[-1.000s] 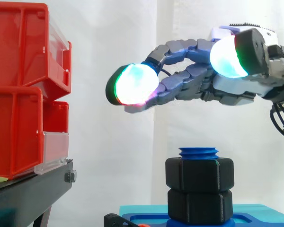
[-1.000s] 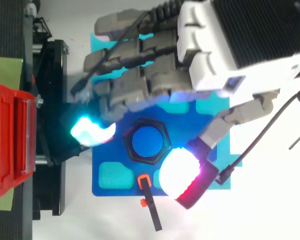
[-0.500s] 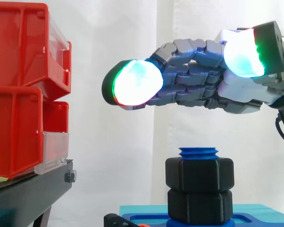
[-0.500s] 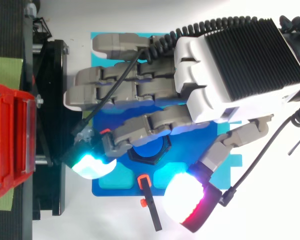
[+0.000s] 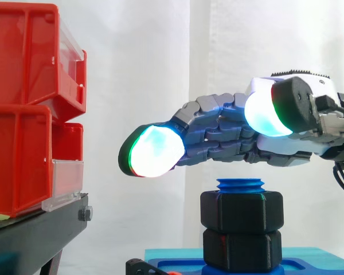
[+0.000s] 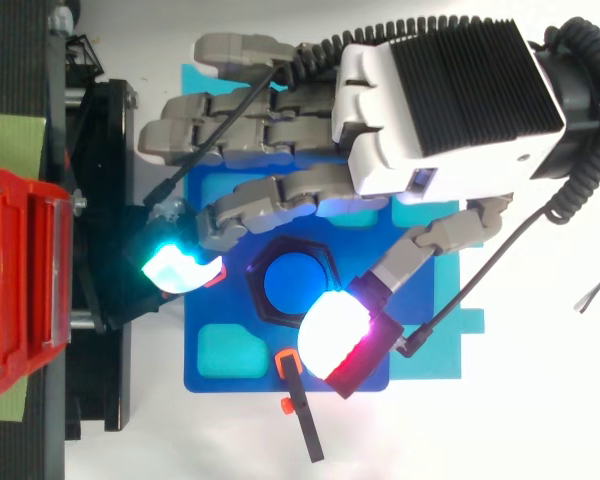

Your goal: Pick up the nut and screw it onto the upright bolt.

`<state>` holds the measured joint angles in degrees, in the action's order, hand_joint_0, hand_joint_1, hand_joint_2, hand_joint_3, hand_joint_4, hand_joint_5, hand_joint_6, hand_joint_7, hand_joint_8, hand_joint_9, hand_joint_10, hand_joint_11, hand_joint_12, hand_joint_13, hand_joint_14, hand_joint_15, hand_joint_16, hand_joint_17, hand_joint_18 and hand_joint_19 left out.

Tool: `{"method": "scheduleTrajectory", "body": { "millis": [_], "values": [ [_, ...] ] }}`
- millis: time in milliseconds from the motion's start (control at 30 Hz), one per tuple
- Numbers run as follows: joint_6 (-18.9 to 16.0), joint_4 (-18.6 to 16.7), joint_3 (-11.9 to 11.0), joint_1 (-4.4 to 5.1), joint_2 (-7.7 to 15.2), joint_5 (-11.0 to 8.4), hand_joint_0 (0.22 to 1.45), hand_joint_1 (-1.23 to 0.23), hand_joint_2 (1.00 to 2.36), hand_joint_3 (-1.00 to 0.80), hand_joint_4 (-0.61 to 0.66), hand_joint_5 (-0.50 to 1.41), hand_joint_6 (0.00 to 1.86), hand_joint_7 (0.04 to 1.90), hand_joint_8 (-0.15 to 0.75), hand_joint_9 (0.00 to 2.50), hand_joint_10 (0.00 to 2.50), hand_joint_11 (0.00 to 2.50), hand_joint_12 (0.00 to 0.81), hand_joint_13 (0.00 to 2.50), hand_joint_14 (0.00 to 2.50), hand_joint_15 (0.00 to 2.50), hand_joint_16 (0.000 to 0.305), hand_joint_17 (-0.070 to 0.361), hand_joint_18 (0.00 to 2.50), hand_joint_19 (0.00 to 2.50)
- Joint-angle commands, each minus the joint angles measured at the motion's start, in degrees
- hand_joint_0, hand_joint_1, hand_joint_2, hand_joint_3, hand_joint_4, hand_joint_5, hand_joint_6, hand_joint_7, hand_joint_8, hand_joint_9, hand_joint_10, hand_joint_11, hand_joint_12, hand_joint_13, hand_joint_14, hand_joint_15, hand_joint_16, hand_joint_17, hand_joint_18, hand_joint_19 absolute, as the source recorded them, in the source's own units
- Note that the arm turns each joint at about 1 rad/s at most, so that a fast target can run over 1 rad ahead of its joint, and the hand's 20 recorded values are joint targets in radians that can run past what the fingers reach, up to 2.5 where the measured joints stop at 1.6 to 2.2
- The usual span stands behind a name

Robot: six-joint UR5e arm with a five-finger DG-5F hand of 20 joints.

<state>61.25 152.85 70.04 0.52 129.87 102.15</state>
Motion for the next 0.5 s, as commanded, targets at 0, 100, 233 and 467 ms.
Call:
{"method": "scheduleTrajectory", "body": {
  "millis": [0, 100, 233, 467],
  "values": [
    [0.01, 1.31, 0.0, 0.18, 0.03, -0.11, 0.43, -0.24, 1.0, -0.5, 0.02, -0.27, 0.5, 0.58, 0.161, 0.0, 0.0, 0.0, 0.357, 0.0, 0.0, 0.0, 0.057, 0.128, 0.0, 0.0],
    [0.1, 2.45, 0.0, 0.36, 0.12, -0.11, 0.43, -0.24, 1.0, -0.5, 0.03, -0.26, 0.5, 0.61, 0.163, 0.0, 0.0, 0.0, 0.358, 0.0, 0.0, 0.0, 0.057, 0.128, 0.0, 0.0],
    [0.18, 3.5, 0.0, 0.71, 0.03, -0.11, 0.43, -0.24, 1.0, -0.5, 0.06, -0.25, 0.5, 0.65, 0.173, 0.0, 0.0, 0.0, 0.358, 0.0, 0.0, 0.0, 0.057, 0.128, 0.0, 0.0],
    [0.18, 4.12, 0.0, 0.71, 0.03, 0.06, 0.43, -0.23, 1.0, -0.5, 0.08, -0.23, 0.5, 0.7, 0.187, 0.0, 0.0, 0.0, 0.362, 0.0, 0.0, 0.0, 0.057, 0.128, 0.0, 0.0]
  ]
}}
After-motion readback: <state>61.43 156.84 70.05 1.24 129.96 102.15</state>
